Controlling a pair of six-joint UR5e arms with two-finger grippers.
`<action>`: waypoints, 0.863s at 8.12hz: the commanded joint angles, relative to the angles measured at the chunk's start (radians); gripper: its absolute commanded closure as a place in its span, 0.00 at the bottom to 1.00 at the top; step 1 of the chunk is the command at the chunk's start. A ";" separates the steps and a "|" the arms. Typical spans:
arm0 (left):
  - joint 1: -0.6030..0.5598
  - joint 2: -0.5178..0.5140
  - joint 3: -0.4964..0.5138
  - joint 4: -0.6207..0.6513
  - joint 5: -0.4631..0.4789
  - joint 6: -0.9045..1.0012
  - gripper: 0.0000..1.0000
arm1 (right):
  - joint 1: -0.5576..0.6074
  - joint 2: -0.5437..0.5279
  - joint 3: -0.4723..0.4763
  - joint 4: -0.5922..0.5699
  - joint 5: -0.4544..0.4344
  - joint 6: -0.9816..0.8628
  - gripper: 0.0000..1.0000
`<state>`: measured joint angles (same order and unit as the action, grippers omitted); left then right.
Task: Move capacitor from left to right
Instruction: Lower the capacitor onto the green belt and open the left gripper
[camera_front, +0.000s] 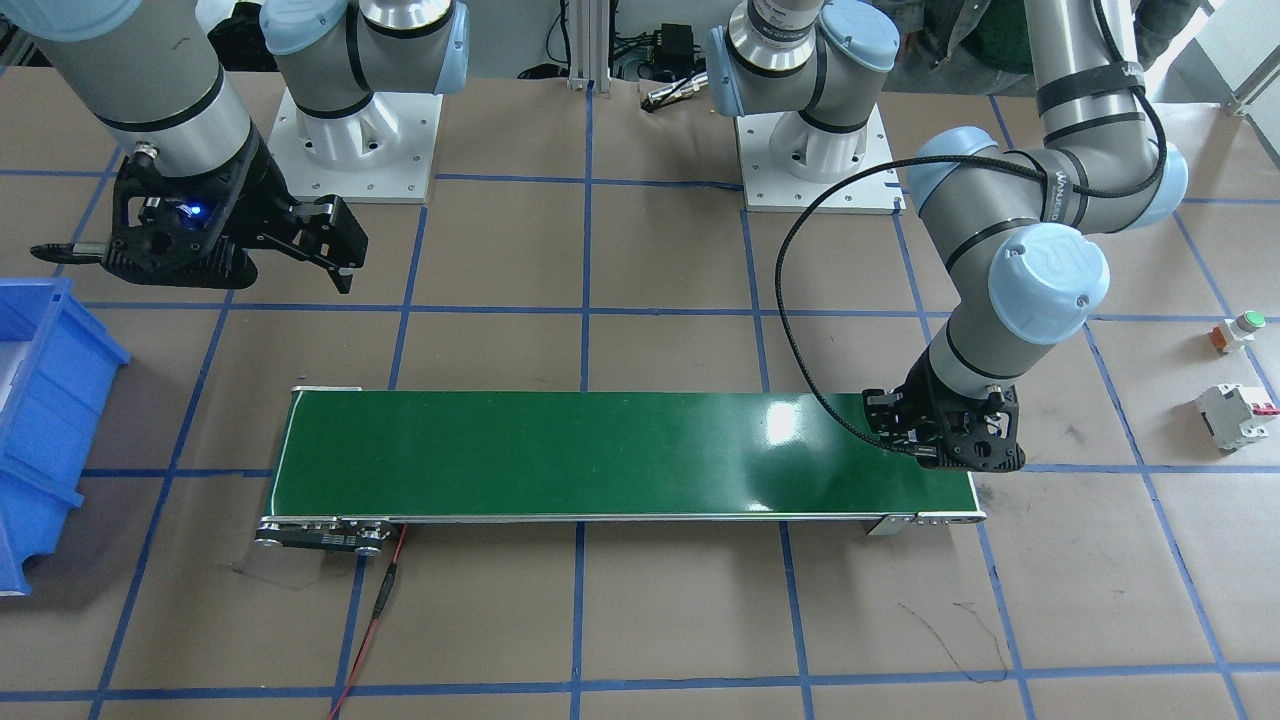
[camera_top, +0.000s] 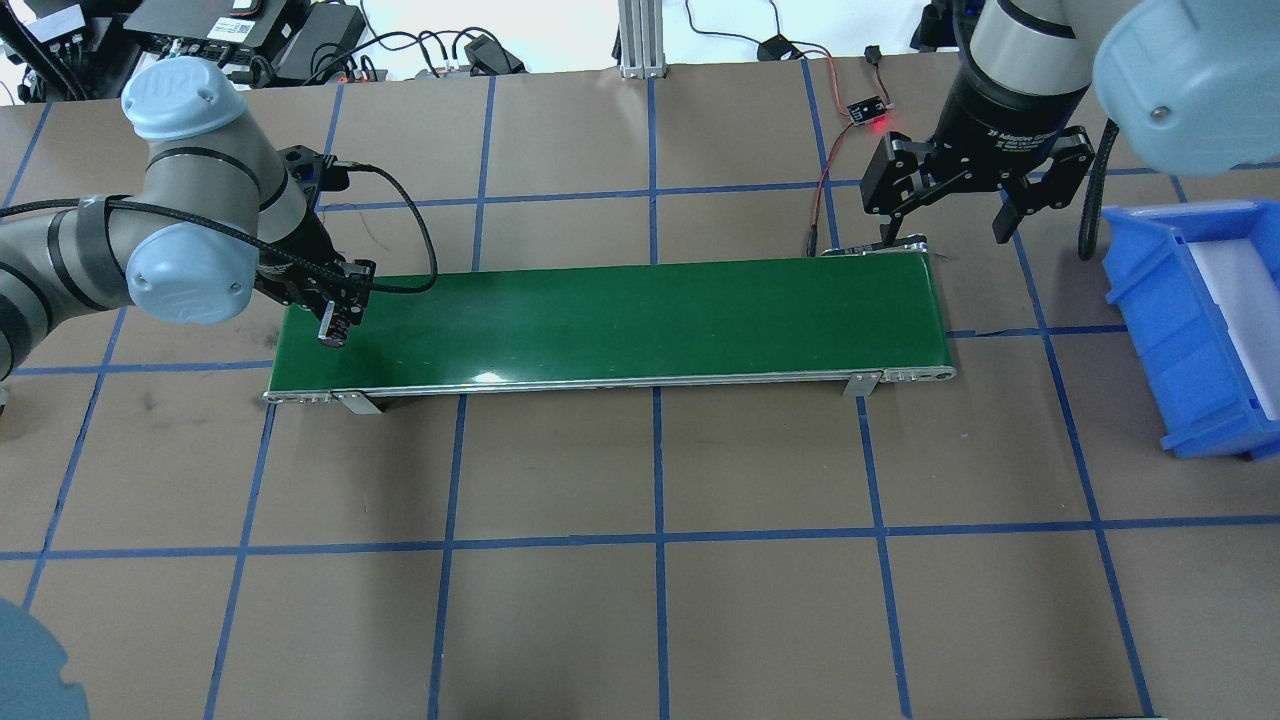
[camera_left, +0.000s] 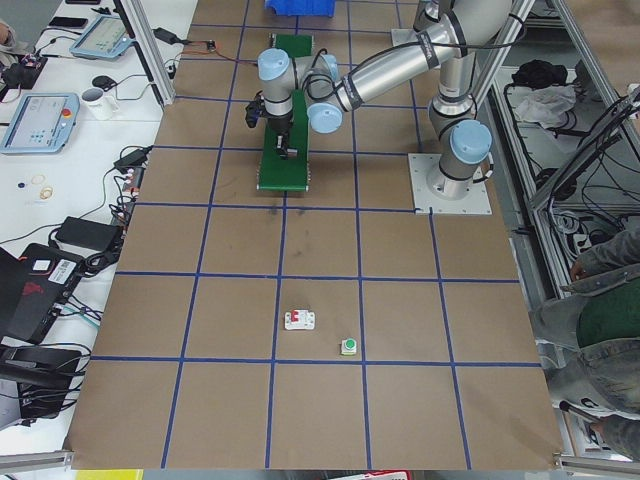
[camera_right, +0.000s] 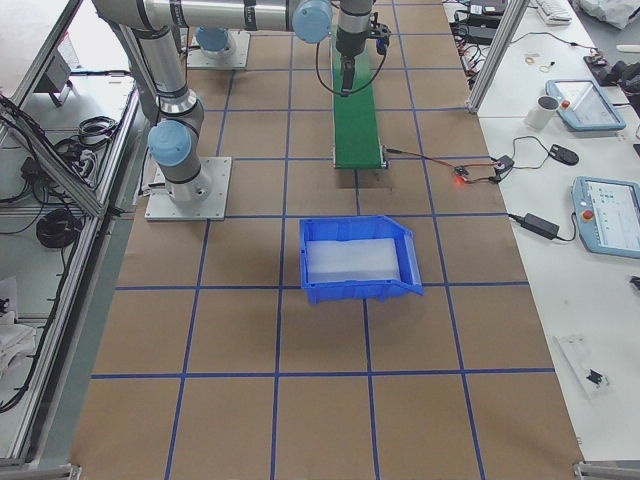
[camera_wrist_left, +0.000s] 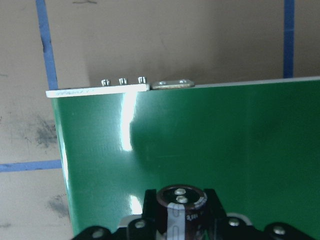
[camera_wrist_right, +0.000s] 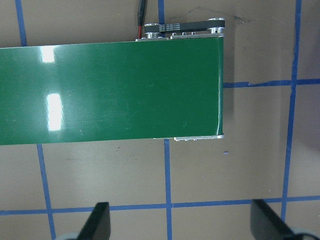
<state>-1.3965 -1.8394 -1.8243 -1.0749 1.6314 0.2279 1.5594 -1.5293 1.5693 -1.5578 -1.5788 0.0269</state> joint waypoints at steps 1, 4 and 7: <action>0.001 -0.047 0.030 0.004 0.001 -0.039 0.88 | 0.001 0.000 0.000 0.001 -0.001 -0.001 0.00; 0.001 -0.078 0.031 0.043 0.004 -0.042 0.88 | -0.001 0.001 0.000 0.004 -0.001 0.001 0.00; -0.001 -0.080 0.031 0.041 -0.001 -0.041 0.77 | 0.001 0.001 0.000 0.002 -0.001 0.001 0.00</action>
<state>-1.3964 -1.9186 -1.7934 -1.0346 1.6355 0.1858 1.5597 -1.5280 1.5692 -1.5553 -1.5801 0.0276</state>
